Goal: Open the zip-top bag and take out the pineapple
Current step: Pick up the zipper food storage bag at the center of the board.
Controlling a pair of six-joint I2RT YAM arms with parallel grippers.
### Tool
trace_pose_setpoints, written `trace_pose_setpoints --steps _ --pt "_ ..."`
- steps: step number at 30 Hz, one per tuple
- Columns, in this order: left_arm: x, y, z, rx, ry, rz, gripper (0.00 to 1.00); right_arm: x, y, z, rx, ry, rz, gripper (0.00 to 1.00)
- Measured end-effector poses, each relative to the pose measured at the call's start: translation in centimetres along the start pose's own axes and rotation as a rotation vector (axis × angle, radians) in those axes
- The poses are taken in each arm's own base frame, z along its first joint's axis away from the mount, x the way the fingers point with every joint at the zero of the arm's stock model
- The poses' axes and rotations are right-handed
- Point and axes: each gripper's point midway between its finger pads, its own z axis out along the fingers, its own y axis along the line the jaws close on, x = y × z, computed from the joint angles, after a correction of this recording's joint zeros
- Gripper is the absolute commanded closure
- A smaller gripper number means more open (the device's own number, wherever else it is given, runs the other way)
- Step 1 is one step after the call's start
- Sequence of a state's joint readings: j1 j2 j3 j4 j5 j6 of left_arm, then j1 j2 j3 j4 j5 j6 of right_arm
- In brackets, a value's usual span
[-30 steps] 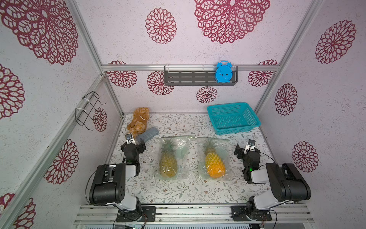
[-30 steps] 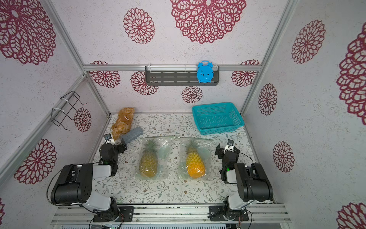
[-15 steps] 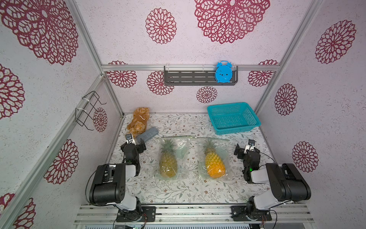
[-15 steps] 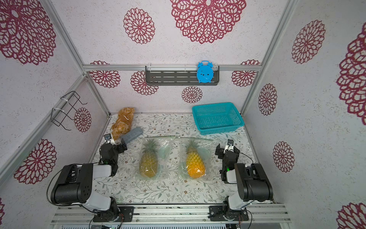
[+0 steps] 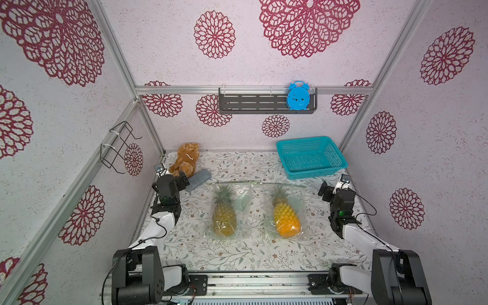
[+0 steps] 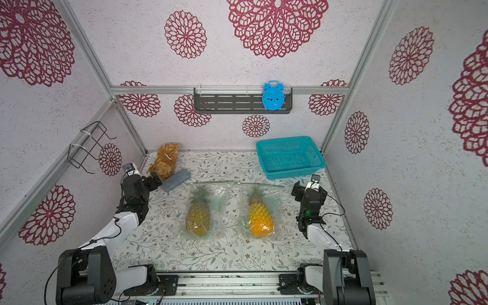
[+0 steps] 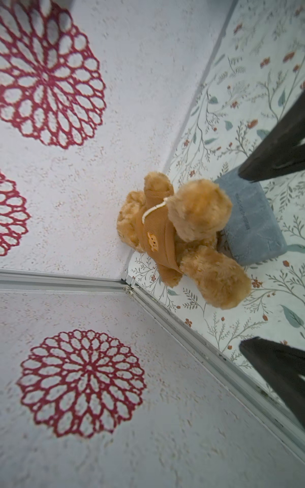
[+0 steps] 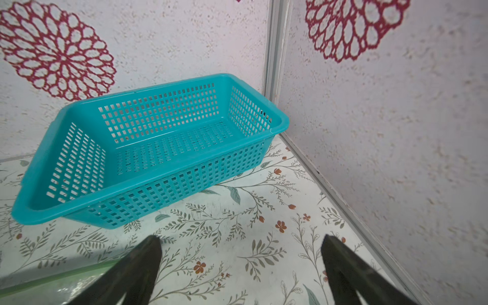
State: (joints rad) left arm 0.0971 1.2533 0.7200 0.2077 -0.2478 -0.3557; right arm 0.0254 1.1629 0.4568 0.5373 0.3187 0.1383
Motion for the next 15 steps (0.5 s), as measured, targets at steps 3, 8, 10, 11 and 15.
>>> trace_pose_setpoints --steps 3,8,10,11,15 --pt "0.8 -1.0 -0.8 0.051 0.092 -0.079 0.03 -0.3 0.4 -0.8 -0.028 0.048 0.039 0.01" --pt "6.2 -2.3 -1.8 0.14 0.305 -0.205 0.02 -0.1 2.4 -2.8 -0.169 0.121 0.089 0.01" --pt "8.3 -2.8 -2.2 0.178 0.376 -0.257 0.01 0.1 3.3 -3.5 -0.221 0.148 0.108 0.01" --pt "9.4 -3.2 -2.4 0.201 0.416 -0.283 0.0 0.2 3.6 -3.7 -0.242 0.165 0.115 0.01" --pt "13.3 -4.3 -2.4 0.251 0.546 -0.385 0.05 0.4 4.8 -4.4 -0.307 0.217 0.139 0.01"
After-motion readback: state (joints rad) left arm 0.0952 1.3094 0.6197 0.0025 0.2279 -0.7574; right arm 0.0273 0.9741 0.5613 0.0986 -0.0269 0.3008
